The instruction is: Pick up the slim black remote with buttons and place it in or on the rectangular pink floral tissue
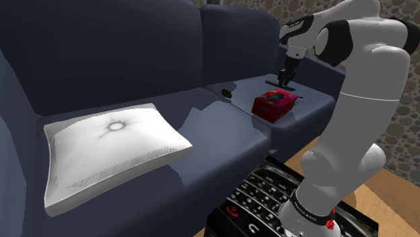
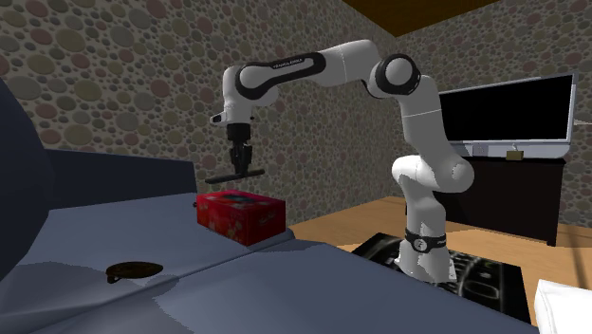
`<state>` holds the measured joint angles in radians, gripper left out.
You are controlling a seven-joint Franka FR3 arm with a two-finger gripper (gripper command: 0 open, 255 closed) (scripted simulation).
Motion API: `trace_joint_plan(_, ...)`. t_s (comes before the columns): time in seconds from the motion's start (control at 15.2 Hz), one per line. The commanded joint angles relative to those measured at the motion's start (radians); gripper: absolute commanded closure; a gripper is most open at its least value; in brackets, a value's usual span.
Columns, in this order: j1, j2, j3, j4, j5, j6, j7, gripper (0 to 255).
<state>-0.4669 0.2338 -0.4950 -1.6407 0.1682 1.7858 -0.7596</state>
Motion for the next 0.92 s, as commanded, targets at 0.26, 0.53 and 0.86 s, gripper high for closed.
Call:
trace_joint_plan(0.26, -0.013, 0.005, -0.007, -0.066, 0.006, 0.068, -0.034, 255)
trace_joint_plan(0.53, -0.013, 0.018, -0.004, -0.105, 0.015, 0.117, -0.041, 255)
trace_joint_plan(0.86, -0.014, 0.027, -0.002, -0.126, 0.021, 0.146, -0.047, 255)
